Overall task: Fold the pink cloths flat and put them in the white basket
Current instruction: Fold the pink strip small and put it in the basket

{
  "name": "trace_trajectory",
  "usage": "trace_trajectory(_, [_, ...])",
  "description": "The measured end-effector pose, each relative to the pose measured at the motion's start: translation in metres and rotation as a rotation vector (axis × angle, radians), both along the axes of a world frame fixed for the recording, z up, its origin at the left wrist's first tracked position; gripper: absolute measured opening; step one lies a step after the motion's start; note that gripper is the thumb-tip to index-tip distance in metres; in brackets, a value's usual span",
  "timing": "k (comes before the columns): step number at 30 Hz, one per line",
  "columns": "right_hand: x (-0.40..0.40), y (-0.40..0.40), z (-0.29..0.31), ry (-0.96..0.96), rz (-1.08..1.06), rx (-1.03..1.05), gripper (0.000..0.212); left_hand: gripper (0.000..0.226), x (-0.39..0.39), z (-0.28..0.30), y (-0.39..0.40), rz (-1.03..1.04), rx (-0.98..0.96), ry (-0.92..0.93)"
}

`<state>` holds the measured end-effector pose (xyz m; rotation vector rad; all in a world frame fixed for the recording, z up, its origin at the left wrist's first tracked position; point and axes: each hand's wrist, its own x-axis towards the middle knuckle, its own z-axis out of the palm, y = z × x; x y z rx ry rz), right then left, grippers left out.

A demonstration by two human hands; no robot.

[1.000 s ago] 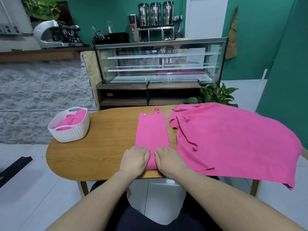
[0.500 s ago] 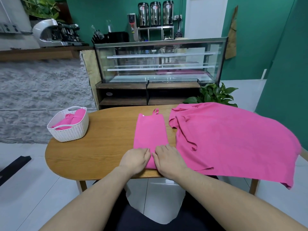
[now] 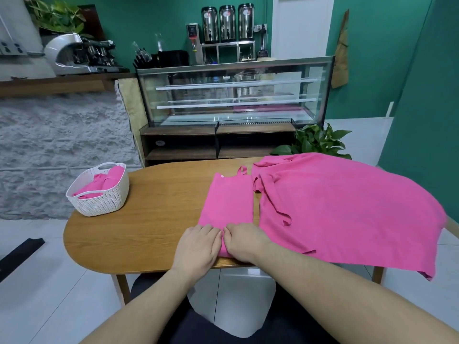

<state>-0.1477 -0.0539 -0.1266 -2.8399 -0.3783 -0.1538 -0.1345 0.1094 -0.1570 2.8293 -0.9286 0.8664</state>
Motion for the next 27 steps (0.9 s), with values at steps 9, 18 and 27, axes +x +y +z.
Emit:
trace_trajectory(9, [-0.011,-0.008,-0.024,-0.343,0.042,-0.042,0.02,0.05,0.011,0.012,-0.008,0.079,-0.061,0.292])
trace_trajectory(18, [-0.006,-0.004,-0.014,-0.295,0.059,0.012,0.039,0.029,0.007,0.002,-0.001,0.064,0.053,0.013])
trace_trajectory(27, [0.008,-0.003,-0.004,0.058,-0.062,0.095,0.033,0.027,0.002,0.005,-0.005,0.077,-0.028,0.069])
